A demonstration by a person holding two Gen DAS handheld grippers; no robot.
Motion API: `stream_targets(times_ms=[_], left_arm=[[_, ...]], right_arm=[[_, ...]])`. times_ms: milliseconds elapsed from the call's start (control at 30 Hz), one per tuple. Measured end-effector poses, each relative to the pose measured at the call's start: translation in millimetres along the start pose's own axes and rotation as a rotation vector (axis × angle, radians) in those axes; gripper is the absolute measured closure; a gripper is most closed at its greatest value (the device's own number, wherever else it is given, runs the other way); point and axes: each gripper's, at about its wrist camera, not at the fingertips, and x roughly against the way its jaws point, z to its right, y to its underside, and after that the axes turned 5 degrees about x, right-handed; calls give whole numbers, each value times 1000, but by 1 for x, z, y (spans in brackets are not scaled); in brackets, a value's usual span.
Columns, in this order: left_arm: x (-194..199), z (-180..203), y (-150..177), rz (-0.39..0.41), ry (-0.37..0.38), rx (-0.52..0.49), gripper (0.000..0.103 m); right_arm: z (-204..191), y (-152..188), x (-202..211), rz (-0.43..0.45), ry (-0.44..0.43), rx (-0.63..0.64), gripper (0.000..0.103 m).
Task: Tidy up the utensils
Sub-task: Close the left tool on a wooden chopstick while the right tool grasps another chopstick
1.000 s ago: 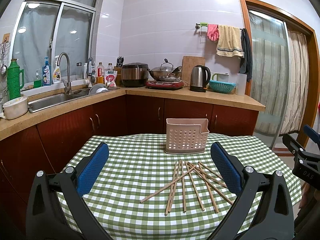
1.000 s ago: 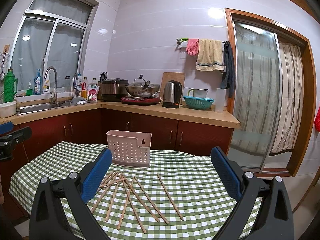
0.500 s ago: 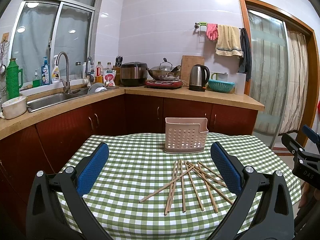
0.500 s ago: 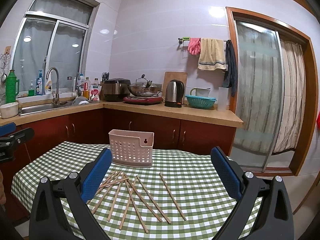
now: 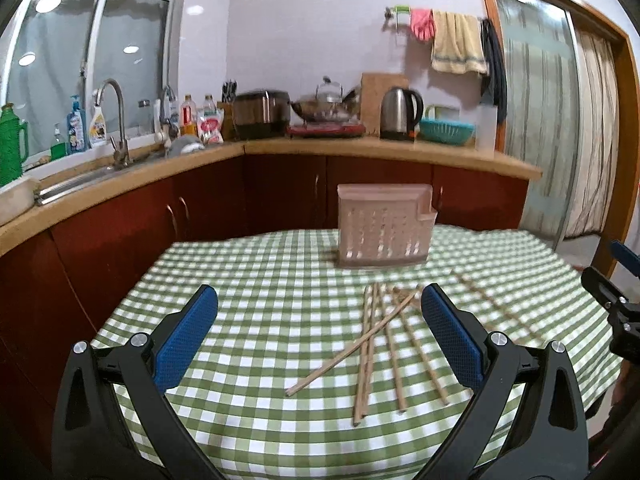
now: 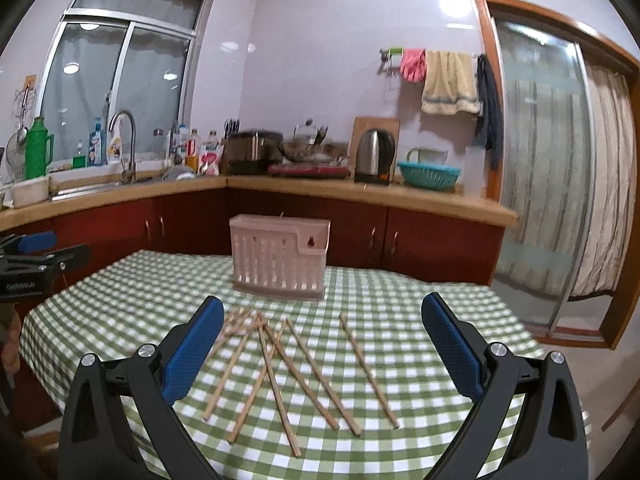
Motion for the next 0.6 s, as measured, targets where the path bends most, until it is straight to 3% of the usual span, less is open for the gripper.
stream_targets(times_ms=[267, 300, 367, 600], left_arm=[[-59, -18, 50, -107, -1, -69, 4], [-64, -20, 54, -121, 2, -68, 4], [-75, -25, 62, -142, 2, -68, 5], [-108, -35, 81, -209, 16, -75, 21]], right_arm=[[1, 51, -38, -85, -73, -19, 10], [-1, 56, -41, -96, -84, -16, 12], [-4, 66, -50, -131, -114, -11, 36], [-11, 88, -70, -205, -161, 4, 42]])
